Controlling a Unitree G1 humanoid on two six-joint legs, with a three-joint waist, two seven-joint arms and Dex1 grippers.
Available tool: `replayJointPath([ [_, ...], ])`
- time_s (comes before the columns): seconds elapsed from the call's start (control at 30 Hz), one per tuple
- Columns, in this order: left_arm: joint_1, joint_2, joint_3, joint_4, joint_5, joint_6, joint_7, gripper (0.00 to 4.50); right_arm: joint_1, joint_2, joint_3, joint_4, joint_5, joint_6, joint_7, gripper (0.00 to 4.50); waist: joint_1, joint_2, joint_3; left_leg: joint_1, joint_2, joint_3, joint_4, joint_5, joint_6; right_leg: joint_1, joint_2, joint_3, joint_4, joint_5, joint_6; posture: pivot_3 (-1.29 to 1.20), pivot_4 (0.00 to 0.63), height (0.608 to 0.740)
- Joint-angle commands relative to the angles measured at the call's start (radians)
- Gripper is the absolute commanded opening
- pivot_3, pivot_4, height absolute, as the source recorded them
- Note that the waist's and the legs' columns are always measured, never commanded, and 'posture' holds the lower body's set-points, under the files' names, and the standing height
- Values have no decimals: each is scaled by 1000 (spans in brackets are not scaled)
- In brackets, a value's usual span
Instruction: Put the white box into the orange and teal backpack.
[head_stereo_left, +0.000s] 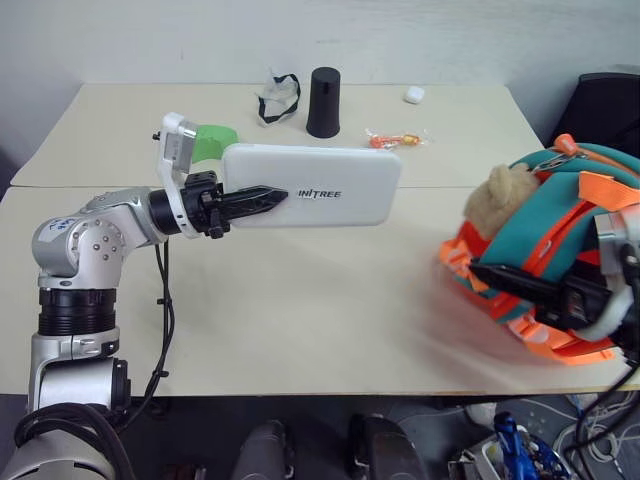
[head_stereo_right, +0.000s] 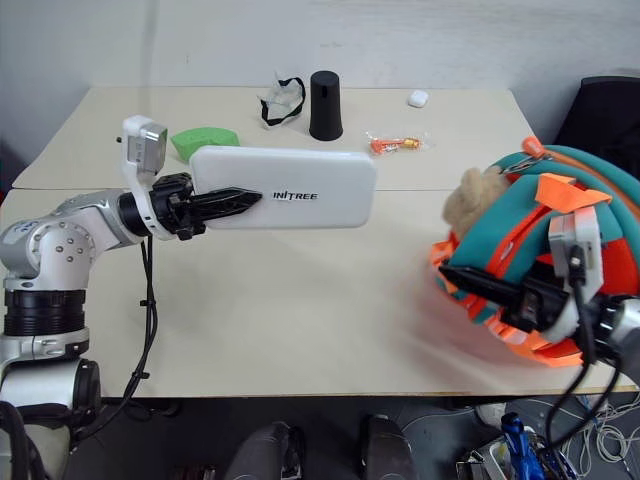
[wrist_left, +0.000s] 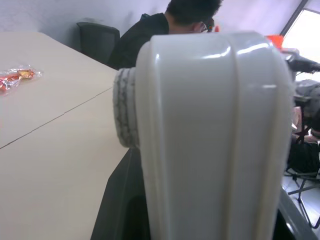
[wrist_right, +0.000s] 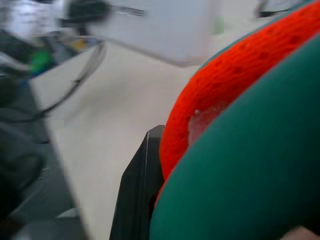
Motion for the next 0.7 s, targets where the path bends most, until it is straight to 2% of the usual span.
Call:
replayJointPath([
  [0.03,-41,2,0,-4,14,-39,-40,1333,15,-57,-53,-66,127,36,93,40,1,0,0,0,0,0,0,0,0,0,0,0,-1,0,0,0,150,740],
  [0.2,-48,-5,-24,-40,8,-34,-74,1333,120,-158,-103,-128,141,90,293,40,8,-1,1,0,0,0,0,-1,1,0,-1,0,-1,0,0,0,150,740],
  [0.4,-60,-7,-24,-90,-14,-13,-102,1333,251,-186,-105,-157,-37,21,456,40,23,-3,2,-1,-1,0,1,-1,1,0,-1,0,-2,0,1,0,150,740],
  [0.57,-68,11,-22,-138,-82,46,-179,1333,241,-179,-61,-125,-106,-27,461,40,24,-3,2,-1,-1,0,1,-1,1,1,-1,0,-2,0,1,0,150,740],
  [0.7,-64,-1,-69,-154,-40,10,-203,1333,221,-172,-25,-104,-129,-46,452,40,23,-3,2,0,0,0,1,0,1,1,-1,0,-2,0,1,0,150,740],
])
